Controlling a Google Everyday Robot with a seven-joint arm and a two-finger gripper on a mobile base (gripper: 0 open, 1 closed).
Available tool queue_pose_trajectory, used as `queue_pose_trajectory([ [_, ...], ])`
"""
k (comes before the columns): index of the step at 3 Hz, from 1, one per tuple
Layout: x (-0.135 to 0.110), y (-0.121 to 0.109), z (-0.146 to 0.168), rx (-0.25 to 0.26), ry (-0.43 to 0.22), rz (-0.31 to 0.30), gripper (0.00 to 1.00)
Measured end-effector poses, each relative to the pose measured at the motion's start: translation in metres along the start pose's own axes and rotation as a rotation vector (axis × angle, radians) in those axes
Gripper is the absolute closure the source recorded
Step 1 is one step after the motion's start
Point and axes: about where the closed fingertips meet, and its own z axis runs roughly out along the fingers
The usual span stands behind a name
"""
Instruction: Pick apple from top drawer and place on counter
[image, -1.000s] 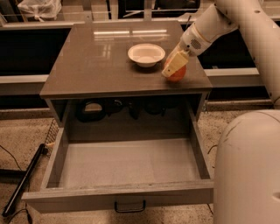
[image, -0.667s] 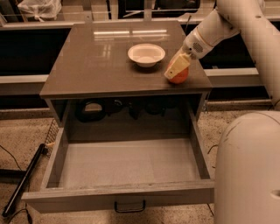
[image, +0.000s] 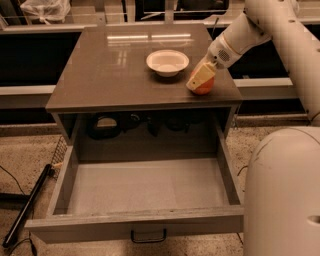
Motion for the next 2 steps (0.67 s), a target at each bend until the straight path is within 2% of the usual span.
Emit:
queue_pose_trajectory([
  [1,-0.0004,-0.0002,0.0034,-0.003,0.0,0.0,0.0],
  [2,-0.0004,-0.0002,0.0033,-0.003,0.0,0.0,0.0],
])
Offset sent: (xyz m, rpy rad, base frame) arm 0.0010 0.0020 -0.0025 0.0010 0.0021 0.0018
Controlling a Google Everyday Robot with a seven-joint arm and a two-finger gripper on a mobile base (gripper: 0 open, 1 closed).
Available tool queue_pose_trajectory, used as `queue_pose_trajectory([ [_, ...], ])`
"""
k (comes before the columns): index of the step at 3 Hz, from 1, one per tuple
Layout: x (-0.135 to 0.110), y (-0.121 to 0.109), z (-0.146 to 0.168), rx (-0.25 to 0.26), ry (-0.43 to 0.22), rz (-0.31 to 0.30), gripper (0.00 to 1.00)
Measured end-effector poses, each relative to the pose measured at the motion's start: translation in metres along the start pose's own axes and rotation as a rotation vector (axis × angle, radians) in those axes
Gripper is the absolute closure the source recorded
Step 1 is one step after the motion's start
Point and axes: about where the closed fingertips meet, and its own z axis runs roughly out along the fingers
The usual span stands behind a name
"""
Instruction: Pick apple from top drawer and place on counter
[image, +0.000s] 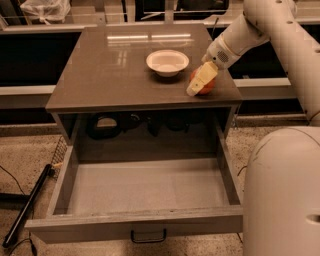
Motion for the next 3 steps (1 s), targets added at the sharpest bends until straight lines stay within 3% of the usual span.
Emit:
queue_pose_trajectory([
  [1,0.015,0.007,-0.022,0.002,-0.014,-0.028,0.0],
  [2,0.047,0.016,-0.08,0.058,-0.017,-0.097,0.0],
  [3,0.044,0.015,-0.072,0.051,-0.017,-0.092,0.0],
])
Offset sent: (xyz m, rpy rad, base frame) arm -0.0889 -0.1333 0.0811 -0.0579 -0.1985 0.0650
